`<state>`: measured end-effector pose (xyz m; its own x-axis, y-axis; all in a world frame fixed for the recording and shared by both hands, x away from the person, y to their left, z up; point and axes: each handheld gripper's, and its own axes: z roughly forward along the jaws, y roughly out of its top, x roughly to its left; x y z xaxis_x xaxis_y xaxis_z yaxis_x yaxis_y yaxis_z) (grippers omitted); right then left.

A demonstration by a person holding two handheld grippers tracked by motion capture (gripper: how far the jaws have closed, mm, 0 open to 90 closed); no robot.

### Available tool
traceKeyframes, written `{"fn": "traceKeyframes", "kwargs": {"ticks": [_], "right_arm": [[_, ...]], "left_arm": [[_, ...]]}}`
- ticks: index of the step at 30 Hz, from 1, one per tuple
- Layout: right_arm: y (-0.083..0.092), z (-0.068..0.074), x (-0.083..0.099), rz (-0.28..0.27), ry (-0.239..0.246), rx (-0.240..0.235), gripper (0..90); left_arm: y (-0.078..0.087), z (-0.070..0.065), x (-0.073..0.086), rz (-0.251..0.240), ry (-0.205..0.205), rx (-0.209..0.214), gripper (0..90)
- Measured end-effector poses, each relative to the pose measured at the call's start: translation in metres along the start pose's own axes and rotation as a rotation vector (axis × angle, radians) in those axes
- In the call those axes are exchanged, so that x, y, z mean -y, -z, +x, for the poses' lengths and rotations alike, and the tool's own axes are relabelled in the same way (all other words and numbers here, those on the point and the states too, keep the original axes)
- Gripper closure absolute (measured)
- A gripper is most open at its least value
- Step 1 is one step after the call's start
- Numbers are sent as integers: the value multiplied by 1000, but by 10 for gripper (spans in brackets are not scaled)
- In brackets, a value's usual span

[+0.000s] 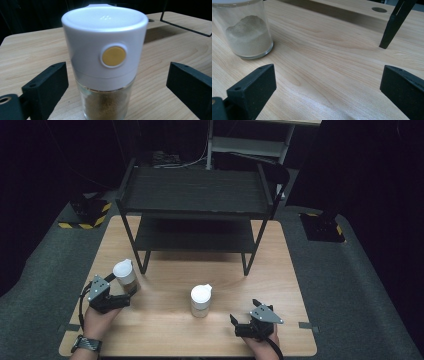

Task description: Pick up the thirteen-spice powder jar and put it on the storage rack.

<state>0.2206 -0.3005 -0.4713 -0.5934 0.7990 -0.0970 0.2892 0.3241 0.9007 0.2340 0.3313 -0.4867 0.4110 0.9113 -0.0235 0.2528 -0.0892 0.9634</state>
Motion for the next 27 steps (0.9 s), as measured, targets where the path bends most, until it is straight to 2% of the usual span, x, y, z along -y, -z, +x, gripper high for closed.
{"fn": "traceKeyframes", "kwargs": {"ticks": [5, 11, 17, 22, 27], "right_arm": [[0, 0, 0, -2, 0, 0, 0], [0, 0, 0, -2, 0, 1, 0], [0, 0, 0, -2, 1, 1, 0], [1, 1, 1, -6, 0, 5, 0], [1, 0, 1, -4, -5, 4, 0]], "left_arm": [[-5, 5, 0, -4, 20, -1, 90], [-11, 8, -3, 5, 8, -3, 143], [-13, 9, -1, -2, 12, -1, 255], [-13, 9, 1, -15, 9, -2, 298], [-12, 11, 2, -18, 6, 0, 300]]}}
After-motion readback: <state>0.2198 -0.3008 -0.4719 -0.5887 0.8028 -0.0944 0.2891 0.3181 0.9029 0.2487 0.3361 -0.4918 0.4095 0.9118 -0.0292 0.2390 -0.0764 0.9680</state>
